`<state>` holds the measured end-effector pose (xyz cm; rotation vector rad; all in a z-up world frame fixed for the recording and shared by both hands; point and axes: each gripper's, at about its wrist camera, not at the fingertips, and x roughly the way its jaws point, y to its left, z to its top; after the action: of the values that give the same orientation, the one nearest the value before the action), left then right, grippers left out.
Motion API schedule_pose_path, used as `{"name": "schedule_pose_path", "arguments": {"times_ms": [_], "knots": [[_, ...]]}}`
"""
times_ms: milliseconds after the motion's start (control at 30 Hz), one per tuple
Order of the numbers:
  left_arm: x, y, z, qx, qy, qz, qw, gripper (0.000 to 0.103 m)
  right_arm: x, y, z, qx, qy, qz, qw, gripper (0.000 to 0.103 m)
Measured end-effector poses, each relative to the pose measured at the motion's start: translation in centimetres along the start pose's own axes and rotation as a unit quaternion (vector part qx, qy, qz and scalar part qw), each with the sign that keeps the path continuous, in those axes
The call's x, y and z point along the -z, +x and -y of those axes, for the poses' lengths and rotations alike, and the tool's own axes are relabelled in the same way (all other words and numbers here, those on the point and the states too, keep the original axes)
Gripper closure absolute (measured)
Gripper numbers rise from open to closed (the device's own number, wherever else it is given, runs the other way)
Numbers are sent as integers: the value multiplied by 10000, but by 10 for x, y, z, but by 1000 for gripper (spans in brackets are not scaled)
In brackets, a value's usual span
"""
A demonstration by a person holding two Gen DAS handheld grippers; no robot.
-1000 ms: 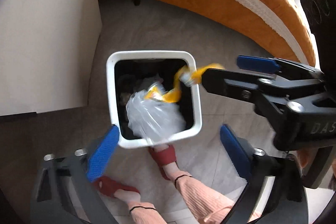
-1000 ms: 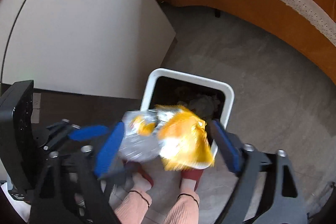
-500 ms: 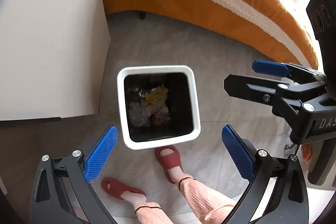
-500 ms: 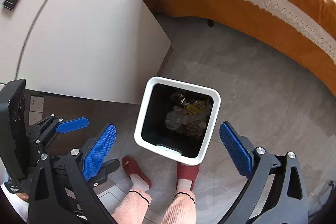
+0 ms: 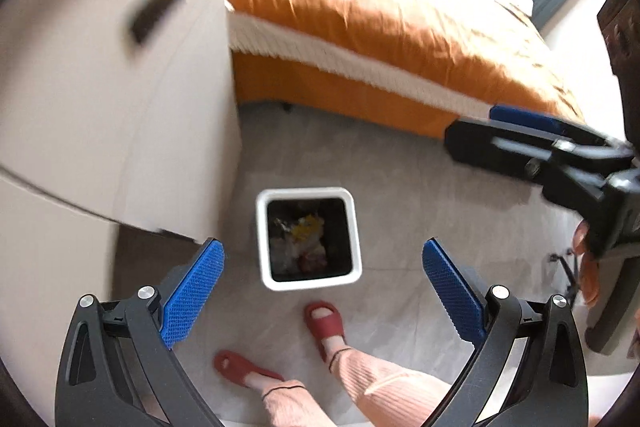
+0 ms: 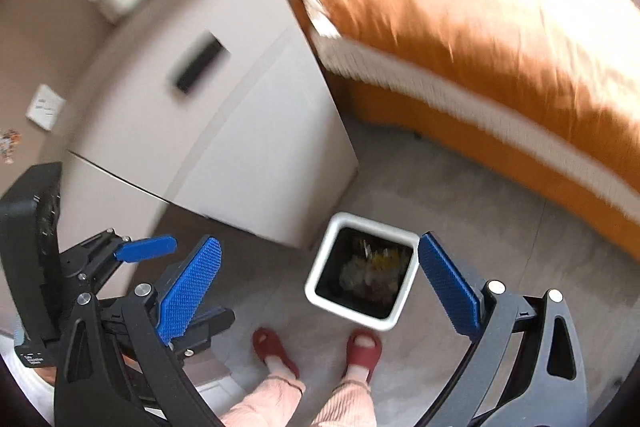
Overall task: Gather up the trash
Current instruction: 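Move both open tools back over the now empty desk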
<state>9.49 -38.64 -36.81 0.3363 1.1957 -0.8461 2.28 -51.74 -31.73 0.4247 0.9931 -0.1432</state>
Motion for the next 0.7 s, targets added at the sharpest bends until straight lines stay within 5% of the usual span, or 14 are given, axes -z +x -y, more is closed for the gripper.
{"name": "schedule_pose_path", "arguments": {"times_ms": [367, 700], "knots": [[11, -160, -38, -448, -547, 1184, 9904, 5, -40, -82, -112, -484, -1130, 847, 9888, 5], [48, -269, -89, -1078, -1037, 1989, 9685, 5, -54, -122, -216, -1036, -1897, 1360, 9668, 5]]}}
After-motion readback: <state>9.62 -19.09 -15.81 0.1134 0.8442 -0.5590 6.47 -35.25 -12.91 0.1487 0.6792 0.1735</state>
